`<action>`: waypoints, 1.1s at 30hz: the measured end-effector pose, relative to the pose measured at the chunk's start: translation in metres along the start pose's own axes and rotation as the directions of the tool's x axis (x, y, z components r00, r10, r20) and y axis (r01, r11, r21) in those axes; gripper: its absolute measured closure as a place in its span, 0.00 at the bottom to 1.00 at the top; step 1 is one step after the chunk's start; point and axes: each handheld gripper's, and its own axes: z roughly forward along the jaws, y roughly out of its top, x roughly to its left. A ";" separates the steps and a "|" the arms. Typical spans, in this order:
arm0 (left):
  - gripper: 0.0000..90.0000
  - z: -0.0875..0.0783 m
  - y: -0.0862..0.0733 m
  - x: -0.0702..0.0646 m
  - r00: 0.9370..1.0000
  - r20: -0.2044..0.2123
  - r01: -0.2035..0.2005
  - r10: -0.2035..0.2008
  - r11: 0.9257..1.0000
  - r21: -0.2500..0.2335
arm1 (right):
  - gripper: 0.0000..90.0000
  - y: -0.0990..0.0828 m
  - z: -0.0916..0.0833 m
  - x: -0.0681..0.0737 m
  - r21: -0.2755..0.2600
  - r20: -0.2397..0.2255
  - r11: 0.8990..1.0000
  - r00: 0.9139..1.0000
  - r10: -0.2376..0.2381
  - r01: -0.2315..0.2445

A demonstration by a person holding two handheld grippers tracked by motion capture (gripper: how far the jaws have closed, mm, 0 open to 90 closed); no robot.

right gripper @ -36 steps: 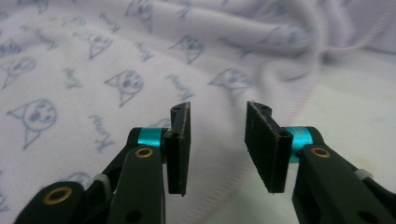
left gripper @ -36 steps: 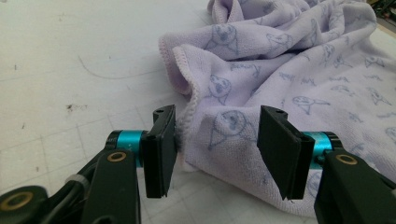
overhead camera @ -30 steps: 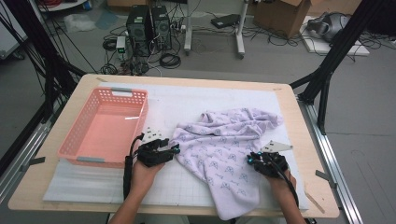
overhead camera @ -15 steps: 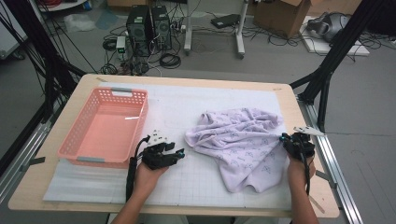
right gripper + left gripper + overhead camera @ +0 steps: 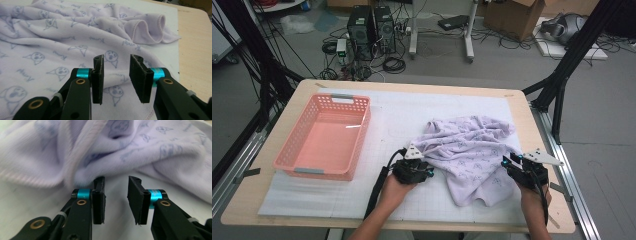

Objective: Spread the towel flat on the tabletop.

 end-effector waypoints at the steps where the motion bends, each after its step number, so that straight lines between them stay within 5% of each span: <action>1: 0.70 0.004 0.004 -0.002 1.000 0.003 0.000 0.000 1.000 0.013 | 0.71 -0.001 -0.002 0.001 -0.007 -0.001 1.000 1.000 0.004 -0.004; 4: 0.63 0.018 0.017 -0.012 0.999 -0.019 -0.027 0.028 0.999 0.040 | 0.70 -0.002 -0.005 0.000 -0.012 -0.002 1.000 1.000 0.026 -0.026; 7: 0.61 0.030 0.025 -0.025 0.993 -0.065 -0.095 0.099 0.993 0.068 | 0.70 -0.003 -0.005 -0.001 -0.006 0.001 1.000 1.000 0.025 -0.025; 10: 0.63 0.035 0.028 -0.029 0.991 -0.080 -0.099 0.104 0.993 0.067 | 0.70 -0.005 -0.006 -0.003 -0.006 -0.001 0.999 0.999 0.040 -0.040; 12: 0.72 0.036 0.028 -0.031 0.990 -0.098 -0.091 0.097 0.994 0.065 | 0.70 -0.005 -0.006 -0.004 -0.008 -0.003 0.999 0.999 0.047 -0.047; 14: 0.93 0.036 0.027 -0.034 0.984 -0.128 -0.114 0.122 0.991 0.072 | 0.70 -0.006 -0.005 -0.004 -0.007 -0.007 0.999 0.999 0.047 -0.047; 16: 0.95 0.033 0.028 -0.032 0.985 -0.120 -0.111 0.121 0.990 0.086 | 0.70 -0.006 -0.006 -0.004 0.001 -0.013 0.999 0.999 0.049 -0.049; 21: 0.96 0.006 0.015 -0.013 0.991 -0.113 -0.061 0.073 0.993 0.103 | 0.71 -0.009 -0.007 -0.006 0.007 -0.018 0.999 0.999 0.044 -0.044; 26: 0.96 -0.031 -0.011 0.010 0.991 -0.126 0.044 -0.035 0.997 0.062 | 0.71 -0.012 -0.007 -0.004 0.026 -0.029 0.999 0.999 0.037 -0.036; 33: 0.96 -0.085 -0.043 0.011 0.988 -0.125 0.095 -0.094 0.995 -0.002 | 0.71 -0.019 -0.010 0.007 0.051 -0.053 0.998 0.998 0.026 -0.023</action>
